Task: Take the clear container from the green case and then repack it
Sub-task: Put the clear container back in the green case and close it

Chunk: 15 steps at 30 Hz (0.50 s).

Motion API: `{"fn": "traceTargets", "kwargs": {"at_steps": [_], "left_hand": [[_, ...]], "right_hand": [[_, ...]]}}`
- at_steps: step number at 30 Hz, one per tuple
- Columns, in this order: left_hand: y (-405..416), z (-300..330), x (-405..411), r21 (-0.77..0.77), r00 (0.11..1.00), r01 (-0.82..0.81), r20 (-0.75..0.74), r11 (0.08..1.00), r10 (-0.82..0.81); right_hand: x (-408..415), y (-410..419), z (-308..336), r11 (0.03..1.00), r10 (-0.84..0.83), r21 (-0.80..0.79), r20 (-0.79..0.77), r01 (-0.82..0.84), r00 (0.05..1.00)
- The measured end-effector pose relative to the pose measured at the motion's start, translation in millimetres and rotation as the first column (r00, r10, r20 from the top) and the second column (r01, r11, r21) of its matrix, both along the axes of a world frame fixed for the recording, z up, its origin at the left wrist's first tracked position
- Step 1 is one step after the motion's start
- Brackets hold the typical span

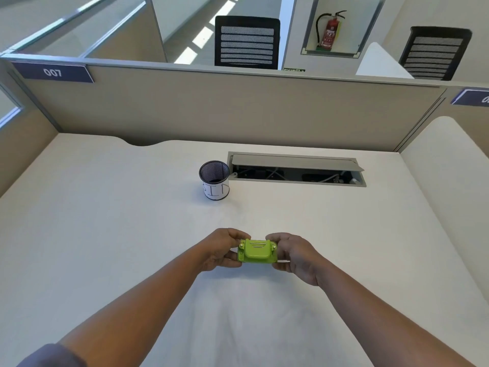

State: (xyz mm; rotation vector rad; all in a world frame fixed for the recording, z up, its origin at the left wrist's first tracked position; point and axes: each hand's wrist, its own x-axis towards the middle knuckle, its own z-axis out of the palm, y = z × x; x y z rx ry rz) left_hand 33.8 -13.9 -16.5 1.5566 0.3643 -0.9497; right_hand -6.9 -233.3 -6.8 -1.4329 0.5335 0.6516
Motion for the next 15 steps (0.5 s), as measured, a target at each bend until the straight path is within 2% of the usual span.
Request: {"fn": "traceTargets", "kwargs": {"at_steps": [2,4,8,12,15], "left_hand": [[-2.9,-2.5,-1.9,-0.014,1.000,0.005,-0.004,1.000,-0.005],[-6.1,-5.9,-5.2,0.015,0.994,0.080,0.069,0.997,-0.081],[-10.1,-15.8,-14.6,0.253,0.887,0.277,0.302,0.927,-0.348],[-17.6,-23.2,-18.7,0.440,0.743,0.277,0.466,0.854,-0.481],[-19.1,-32.5,-15.0,0.529,0.663,0.265,0.507,0.806,-0.550]], "right_hand": [[-6.2,-5.7,-7.1,0.985,0.141,-0.106,0.065,-0.134,0.988],[-12.7,-6.5,-10.9,0.930,0.275,-0.281,0.105,-0.237,0.956],[-15.1,-3.1,-18.3,0.775,0.443,-0.587,0.239,-0.235,0.864],[-9.8,-4.2,-30.4,0.644,0.583,-0.718,0.235,-0.266,0.777],[-7.4,-5.1,-36.8,0.576,0.627,-0.770,0.203,-0.272,0.752]]}}
